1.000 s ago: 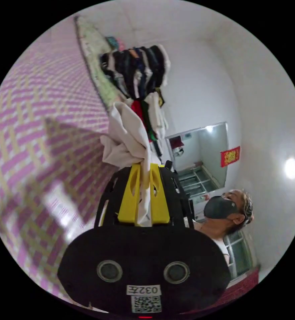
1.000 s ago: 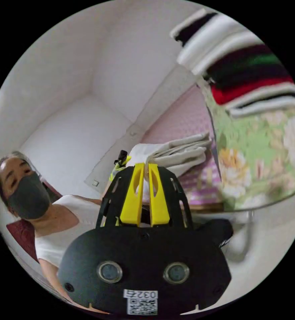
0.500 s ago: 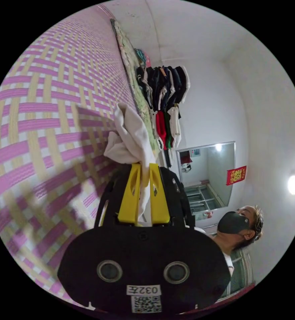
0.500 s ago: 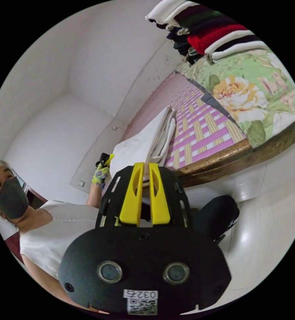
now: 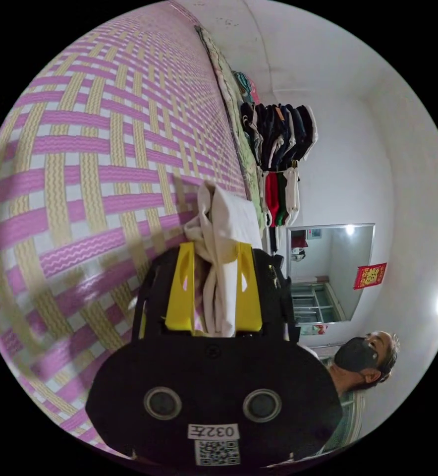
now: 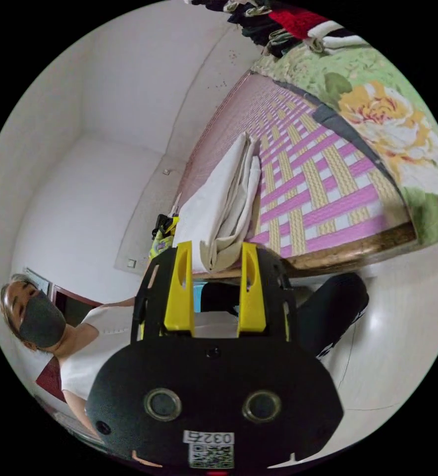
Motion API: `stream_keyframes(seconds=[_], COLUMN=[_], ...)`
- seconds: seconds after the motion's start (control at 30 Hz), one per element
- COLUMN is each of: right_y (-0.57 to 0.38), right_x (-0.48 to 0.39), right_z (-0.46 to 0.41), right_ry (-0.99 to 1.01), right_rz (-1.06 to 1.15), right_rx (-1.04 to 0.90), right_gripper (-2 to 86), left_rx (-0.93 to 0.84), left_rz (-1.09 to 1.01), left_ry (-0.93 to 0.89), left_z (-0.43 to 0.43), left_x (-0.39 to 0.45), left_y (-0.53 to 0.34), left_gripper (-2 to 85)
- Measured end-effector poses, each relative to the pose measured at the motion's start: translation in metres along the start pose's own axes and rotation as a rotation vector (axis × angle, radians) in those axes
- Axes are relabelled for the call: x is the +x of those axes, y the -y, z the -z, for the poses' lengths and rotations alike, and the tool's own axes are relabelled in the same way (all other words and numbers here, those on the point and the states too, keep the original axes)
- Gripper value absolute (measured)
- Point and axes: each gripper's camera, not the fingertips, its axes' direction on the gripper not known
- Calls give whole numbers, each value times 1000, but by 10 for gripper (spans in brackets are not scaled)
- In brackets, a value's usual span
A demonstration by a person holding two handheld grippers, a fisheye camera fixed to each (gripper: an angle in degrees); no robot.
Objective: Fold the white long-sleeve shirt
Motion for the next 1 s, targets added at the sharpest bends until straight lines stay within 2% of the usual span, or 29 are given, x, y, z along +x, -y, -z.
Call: stream_keyframes(seconds=[0.3, 0.43, 0.5, 0.7, 0.87, 1.0], right_y=[9, -1, -1, 26, 40, 54], right_x=[7, -26, -40, -91, -177, -222], right_z=[-22, -18, -14, 40, 168, 271], right_ry=[54, -47, -71, -174, -260, -308], right_rz=[23, 133, 176, 309, 483, 516], right_rx=[39, 42, 35, 94, 294, 439], right_gripper=[77, 68, 67, 66, 65, 66], left_rx=[-3, 38, 32, -30, -49, -73], left_rz=[-21, 14, -6, -149, -412, -555], left_ry=[-58, -239, -270, -271, -363, -426], left_z=[-24, -26, -28, -54, -88, -137], left_x=[-10, -25, -17, 61, 198, 297], left_y=[13, 0, -3, 21, 81, 132], left_gripper=[59, 25, 19, 9, 8, 9])
